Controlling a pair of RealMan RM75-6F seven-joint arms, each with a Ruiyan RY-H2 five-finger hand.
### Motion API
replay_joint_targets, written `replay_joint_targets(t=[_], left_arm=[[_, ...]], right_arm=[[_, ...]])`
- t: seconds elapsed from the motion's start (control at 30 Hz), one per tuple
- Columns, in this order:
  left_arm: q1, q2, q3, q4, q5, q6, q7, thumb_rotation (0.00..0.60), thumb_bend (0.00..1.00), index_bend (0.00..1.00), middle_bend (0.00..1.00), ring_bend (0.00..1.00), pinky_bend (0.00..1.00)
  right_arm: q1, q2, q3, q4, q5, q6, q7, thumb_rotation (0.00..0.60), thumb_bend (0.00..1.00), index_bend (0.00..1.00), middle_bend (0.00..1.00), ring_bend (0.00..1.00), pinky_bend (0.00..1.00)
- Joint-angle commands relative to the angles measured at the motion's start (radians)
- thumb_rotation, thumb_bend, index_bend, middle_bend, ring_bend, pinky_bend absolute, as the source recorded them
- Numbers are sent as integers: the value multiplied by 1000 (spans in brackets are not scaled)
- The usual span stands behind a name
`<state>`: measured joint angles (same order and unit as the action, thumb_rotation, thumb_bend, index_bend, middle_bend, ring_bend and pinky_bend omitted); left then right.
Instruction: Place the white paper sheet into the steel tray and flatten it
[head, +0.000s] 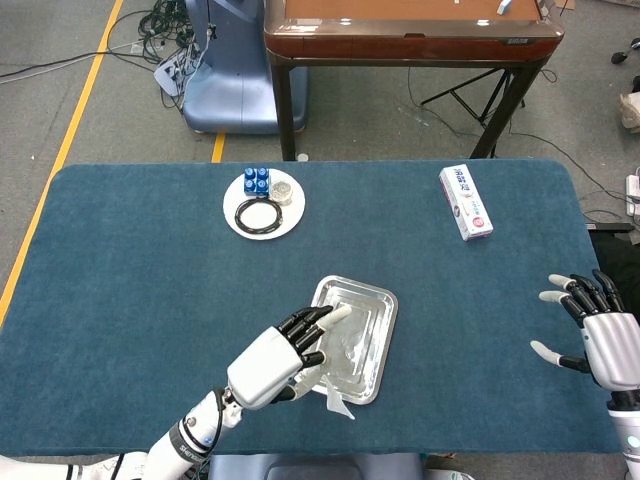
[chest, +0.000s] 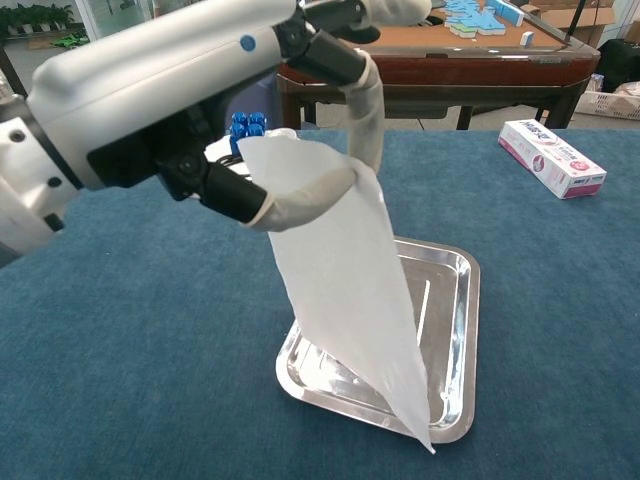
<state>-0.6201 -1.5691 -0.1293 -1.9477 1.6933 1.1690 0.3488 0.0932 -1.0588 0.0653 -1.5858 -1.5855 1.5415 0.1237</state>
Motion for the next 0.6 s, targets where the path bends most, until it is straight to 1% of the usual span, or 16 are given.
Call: replay_joint_targets(t=[0.03,0.3,0.6], left_arm=[[-3,-8,1,4,-3,2,-4,600,452,659,0,0,122],[-1,-38,30,76,-18,1,-40,600,452,657,0,0,122],[10,-47,47,166,-32,23,-100,600,452,655,0,0,122]], right_arm=[[0,0,0,0,0,0,0,600,0,340,228,140,5],[-1,1,0,-1,-1,1,-1,600,0,340,228,140,5],[-2,4,2,-1,1,4,6,600,0,341,228,140,5]])
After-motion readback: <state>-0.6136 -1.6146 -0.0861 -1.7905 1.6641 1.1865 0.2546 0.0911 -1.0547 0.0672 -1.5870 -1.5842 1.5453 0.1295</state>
